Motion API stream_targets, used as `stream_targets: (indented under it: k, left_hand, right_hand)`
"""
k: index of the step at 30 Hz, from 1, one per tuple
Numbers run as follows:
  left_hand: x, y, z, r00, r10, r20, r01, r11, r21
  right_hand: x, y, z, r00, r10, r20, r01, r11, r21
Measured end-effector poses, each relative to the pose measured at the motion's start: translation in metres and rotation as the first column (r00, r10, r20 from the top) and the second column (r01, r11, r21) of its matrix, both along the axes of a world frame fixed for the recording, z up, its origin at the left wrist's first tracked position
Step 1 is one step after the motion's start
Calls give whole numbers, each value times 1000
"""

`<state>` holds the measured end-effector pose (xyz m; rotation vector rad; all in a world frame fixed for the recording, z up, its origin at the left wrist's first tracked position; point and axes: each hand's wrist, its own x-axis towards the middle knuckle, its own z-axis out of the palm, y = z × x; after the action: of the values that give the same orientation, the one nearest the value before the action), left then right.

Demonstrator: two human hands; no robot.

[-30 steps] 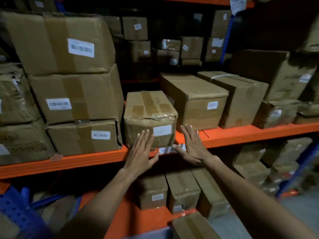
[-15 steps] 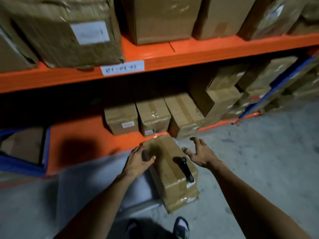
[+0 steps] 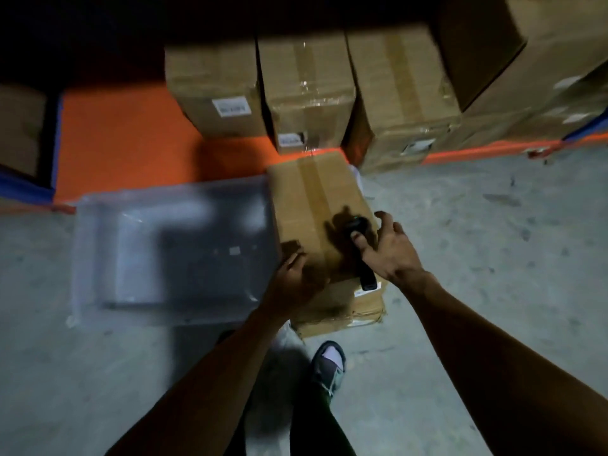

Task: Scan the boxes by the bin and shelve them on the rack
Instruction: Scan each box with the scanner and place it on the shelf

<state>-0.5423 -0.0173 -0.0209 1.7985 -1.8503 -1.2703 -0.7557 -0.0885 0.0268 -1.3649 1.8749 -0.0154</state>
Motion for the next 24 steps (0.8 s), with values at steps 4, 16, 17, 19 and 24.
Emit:
stream_targets:
  k: [4,16,17,19,24]
  left_hand:
    - [-16,9,-61,988,-55,143,76,986,-149]
    - [-20,19,-87,980,18,197,53,935,-350]
    - [-19,18,-87,984,26,177,40,932,-359]
    - [-18,13,-83,990,35,138,17,933,-359]
    - [-8,-9,-65,998,68,-3,-65,940,-334]
  right_hand:
    - [2,-4,-54,1000,-24,-8,24,1000,14]
    - [-16,25,-72,899,-311,309,359,927,-112]
    - [-20,30,-69,880,-325,345,386,914,-124]
    - [-27,40,-62,840,-342,421,439,885,-157]
    - [-36,56,-44,698,-389,601,590,789,-173]
